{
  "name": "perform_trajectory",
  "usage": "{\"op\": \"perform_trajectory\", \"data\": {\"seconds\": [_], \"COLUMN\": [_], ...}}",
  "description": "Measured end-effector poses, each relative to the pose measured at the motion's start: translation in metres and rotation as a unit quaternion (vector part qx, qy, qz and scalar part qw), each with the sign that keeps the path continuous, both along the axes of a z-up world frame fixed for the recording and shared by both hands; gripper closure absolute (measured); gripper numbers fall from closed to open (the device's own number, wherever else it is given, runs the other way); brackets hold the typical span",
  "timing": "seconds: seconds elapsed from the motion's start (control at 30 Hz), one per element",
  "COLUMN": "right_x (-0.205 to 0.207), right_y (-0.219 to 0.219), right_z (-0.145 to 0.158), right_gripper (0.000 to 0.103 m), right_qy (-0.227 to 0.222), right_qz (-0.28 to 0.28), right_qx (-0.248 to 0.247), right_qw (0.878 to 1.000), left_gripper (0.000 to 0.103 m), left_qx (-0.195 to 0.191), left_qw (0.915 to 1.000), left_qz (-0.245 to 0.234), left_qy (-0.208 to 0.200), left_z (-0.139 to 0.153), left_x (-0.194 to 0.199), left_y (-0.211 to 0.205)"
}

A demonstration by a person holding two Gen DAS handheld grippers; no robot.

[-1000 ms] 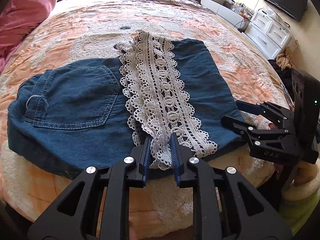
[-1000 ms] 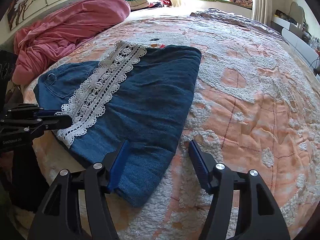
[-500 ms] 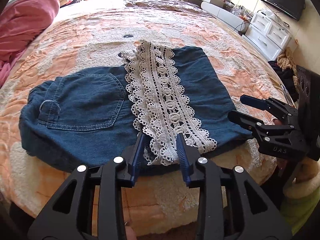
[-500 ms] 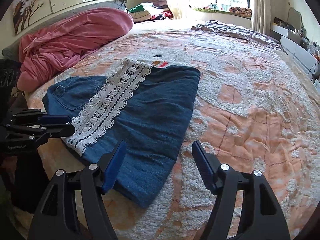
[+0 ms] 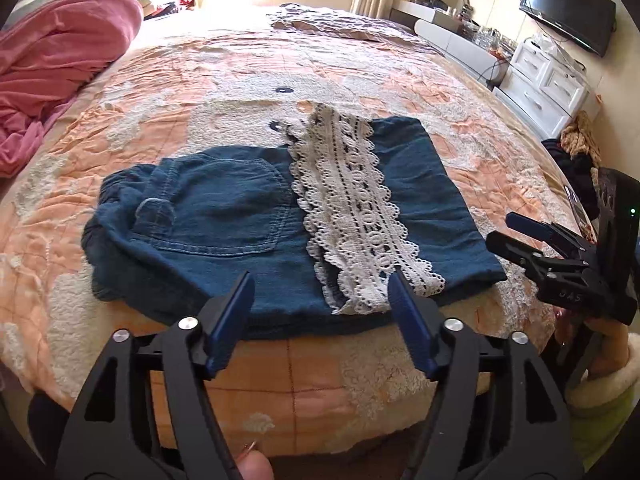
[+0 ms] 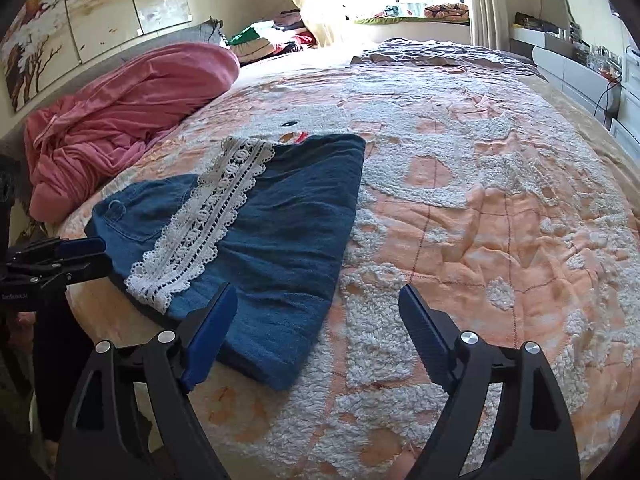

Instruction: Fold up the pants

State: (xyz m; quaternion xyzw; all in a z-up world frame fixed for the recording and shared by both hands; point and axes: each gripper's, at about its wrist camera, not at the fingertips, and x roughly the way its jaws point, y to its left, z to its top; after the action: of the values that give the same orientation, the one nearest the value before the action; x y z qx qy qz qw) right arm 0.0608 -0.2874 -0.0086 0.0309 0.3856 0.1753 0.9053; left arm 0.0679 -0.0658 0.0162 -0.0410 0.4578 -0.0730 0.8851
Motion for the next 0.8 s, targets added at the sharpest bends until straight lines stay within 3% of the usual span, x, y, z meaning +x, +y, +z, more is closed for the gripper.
{"op": "perform_trajectory", "data": {"seconds": [0.17,0.4,0.8], "right_x": [0.002,0.017,0.069], "right_y": [0.012,0.062,0.166], "right_z": [0.013,0.038,0.052], "right_gripper": [0.016,0.013,0.012], "right_qy": [-0.006,-0.025,-0.015], "right_qz": [0.008,0.045,0.135], "right_qx": [0.009,-0.016,-0.057], "right_qw": [1.0,0.999,0.989], "left_gripper": [0.026,0.017,0.013], "left_qx": [-0.012,-0.022,-0.04], "left_qw": [0.9991,0.9958,0.9915], "left_qz": [0.041,0.089,0.123], "left_qy": [-0.005,-0.003,-0.007], "left_z": [0.009,0.008,-0.004], "left_x": [-0.01,-0.018,-0.019], "left_y": [0.035,0.083,0.131]}}
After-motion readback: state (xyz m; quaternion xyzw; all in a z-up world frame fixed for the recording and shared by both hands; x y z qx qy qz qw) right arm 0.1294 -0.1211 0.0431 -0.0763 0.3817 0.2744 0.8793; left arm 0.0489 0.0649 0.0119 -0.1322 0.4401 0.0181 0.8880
